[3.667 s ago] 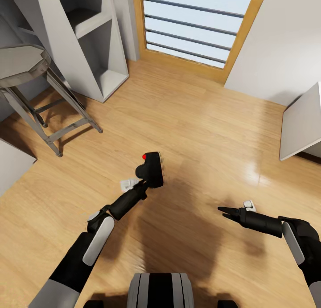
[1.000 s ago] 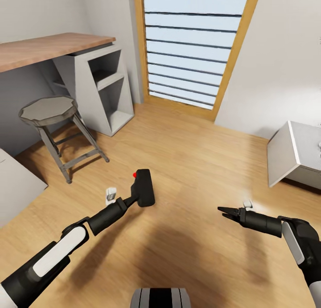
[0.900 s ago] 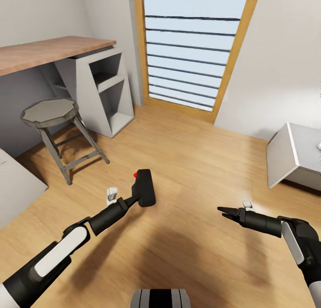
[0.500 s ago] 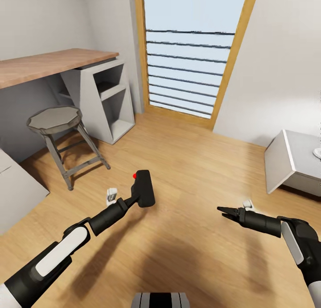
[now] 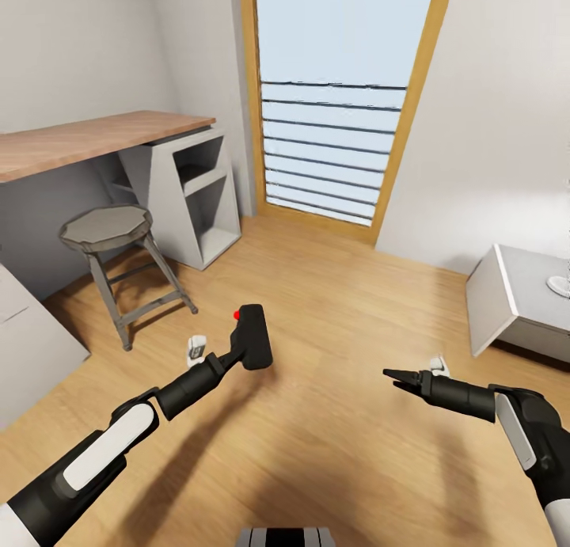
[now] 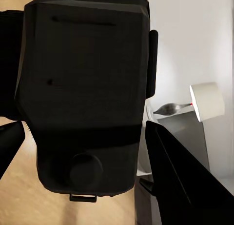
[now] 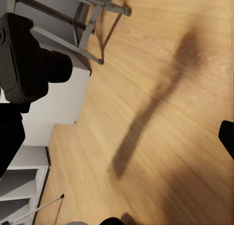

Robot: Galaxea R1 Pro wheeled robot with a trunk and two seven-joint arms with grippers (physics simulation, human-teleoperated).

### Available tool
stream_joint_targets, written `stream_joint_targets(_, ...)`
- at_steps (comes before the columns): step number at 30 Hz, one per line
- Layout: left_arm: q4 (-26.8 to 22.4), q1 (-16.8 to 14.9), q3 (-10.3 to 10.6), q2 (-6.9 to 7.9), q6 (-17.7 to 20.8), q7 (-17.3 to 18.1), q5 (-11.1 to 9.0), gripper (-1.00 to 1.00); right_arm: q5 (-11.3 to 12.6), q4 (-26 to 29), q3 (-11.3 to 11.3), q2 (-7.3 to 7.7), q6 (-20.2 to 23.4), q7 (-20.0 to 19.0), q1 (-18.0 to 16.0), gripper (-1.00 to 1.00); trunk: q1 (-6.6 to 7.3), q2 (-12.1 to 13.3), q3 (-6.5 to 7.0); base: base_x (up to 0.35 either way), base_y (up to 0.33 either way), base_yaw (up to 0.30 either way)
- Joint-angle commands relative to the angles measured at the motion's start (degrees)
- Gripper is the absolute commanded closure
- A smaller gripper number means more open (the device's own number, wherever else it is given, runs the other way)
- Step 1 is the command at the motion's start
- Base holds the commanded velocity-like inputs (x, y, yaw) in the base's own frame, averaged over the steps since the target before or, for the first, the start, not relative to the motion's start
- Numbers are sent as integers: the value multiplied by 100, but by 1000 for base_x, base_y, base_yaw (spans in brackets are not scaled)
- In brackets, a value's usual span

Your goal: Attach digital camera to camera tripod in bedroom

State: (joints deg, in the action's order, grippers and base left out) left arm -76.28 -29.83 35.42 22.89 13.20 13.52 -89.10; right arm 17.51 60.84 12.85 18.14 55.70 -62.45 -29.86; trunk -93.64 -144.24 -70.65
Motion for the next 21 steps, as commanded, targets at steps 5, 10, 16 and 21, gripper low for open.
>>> stream_joint_targets(5, 7, -5, 8, 5, 16, 13, -46, 100, -3, 11, 18, -3, 20, 34, -3, -100, 14, 5, 107, 0, 0, 0)
stream_joint_targets(10, 97, -5, 4, 2, 24, 29, -63, 100, -2, 8, 19, -4, 20, 51, -3, -100, 27, 12, 218, 0, 0, 0)
stream_joint_targets(16, 185, -5, 6, -15, 25, 35, -169, 100, 2, 7, 52, 6, 26, 40, -3, -100, 42, 20, 351, 0, 0, 0)
stream_joint_targets(21, 190, -5, 2, -13, 19, 39, -201, 100, 6, 7, 58, 15, 35, 27, -3, -100, 55, 27, 462, 0, 0, 0)
